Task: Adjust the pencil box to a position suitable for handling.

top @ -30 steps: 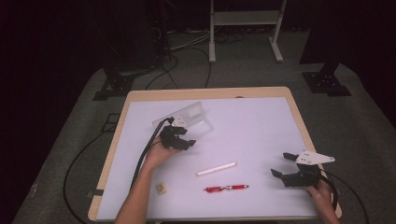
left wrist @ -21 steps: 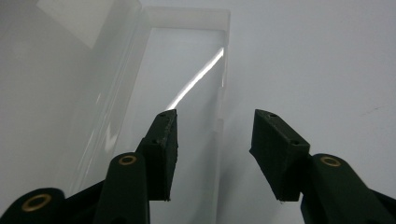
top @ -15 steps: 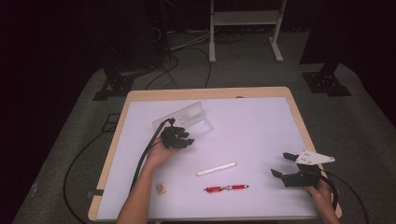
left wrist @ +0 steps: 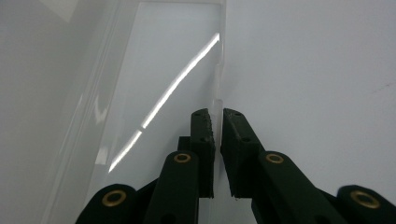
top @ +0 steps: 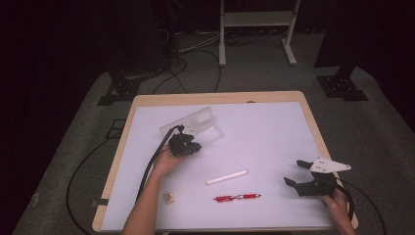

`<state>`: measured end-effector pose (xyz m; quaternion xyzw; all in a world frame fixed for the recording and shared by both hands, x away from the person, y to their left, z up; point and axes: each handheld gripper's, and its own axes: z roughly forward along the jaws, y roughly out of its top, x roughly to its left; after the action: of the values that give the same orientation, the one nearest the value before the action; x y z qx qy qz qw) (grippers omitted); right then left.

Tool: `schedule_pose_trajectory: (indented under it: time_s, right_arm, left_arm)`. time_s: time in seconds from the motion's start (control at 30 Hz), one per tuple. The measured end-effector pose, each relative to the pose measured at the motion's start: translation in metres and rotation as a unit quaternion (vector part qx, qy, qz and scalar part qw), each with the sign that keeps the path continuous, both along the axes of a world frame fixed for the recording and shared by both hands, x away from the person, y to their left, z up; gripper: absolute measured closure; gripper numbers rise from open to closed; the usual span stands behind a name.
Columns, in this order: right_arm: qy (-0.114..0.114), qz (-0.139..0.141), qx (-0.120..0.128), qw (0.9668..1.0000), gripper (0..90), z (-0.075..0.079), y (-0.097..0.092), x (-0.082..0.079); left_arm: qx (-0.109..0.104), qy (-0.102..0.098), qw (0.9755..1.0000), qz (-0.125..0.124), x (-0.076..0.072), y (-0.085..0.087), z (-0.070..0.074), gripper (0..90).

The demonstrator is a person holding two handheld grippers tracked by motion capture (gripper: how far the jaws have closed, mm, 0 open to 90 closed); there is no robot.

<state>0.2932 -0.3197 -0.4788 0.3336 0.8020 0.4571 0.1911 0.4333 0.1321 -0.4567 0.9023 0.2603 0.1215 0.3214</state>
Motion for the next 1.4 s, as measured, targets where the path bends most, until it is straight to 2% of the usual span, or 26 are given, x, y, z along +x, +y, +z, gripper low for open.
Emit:
schedule_pose_trajectory:
  time_s: [0.27,0.53,0.6,0.7,0.8,0.93,0.97,1.07,1.1,1.2,1.3,1.37,1.4]
  right_arm:
    - [0.000,-0.001,0.000,1.0000,13.8,0.000,0.000,0.000]
    - [0.000,0.000,0.001,1.0000,13.8,0.000,0.000,0.000]
    - [0.000,0.000,0.001,1.0000,13.8,0.000,0.000,0.000]
    - [-0.001,0.000,0.000,1.0000,13.8,0.000,0.000,0.000]
    - [0.000,0.000,0.000,1.0000,13.8,0.000,0.000,0.000]
    - [0.000,0.000,-0.001,1.0000,13.8,0.000,0.000,0.000]
    - [0.000,0.000,-0.001,1.0000,13.8,0.000,0.000,0.000]
    - [0.000,0.001,-0.001,1.0000,13.8,0.000,0.000,0.000]
    - [0.000,0.001,-0.001,1.0000,13.8,0.000,0.000,0.000]
    - [0.000,0.001,-0.001,1.0000,13.8,0.000,0.000,0.000]
    - [0.000,0.001,-0.001,1.0000,13.8,0.000,0.000,0.000]
    - [0.000,0.001,0.000,1.0000,13.8,0.000,0.000,0.000]
    - [0.000,0.001,0.000,1.0000,13.8,0.000,0.000,0.000]
  left_arm:
    - [0.004,-0.006,1.0000,-0.004,-0.001,-0.002,-0.002,88.8]
    - [0.021,-0.018,0.9995,-0.016,-0.004,-0.003,0.001,89.5]
    - [0.019,-0.022,0.9994,-0.018,-0.005,-0.004,0.002,89.5]
    - [0.013,-0.037,0.9986,-0.036,-0.010,-0.007,0.010,89.5]
    - [0.009,-0.038,0.9983,-0.044,-0.012,-0.009,0.013,89.5]
    - [0.005,-0.040,0.9961,-0.078,-0.019,-0.017,0.019,89.4]
    - [0.010,-0.040,0.9956,-0.084,-0.021,-0.018,0.019,89.5]
    - [0.008,-0.039,0.9949,-0.093,-0.024,-0.021,0.018,89.5]
    - [0.011,-0.036,0.9934,-0.108,-0.026,-0.024,0.018,89.4]
    - [0.008,-0.033,0.9914,-0.126,-0.030,-0.029,0.017,89.5]
    - [0.008,-0.035,0.9895,-0.140,-0.034,-0.034,0.016,89.4]
    - [0.007,-0.036,0.9892,-0.142,-0.035,-0.036,0.016,89.4]
    - [0.004,-0.036,0.9877,-0.153,-0.037,-0.038,0.016,89.4]
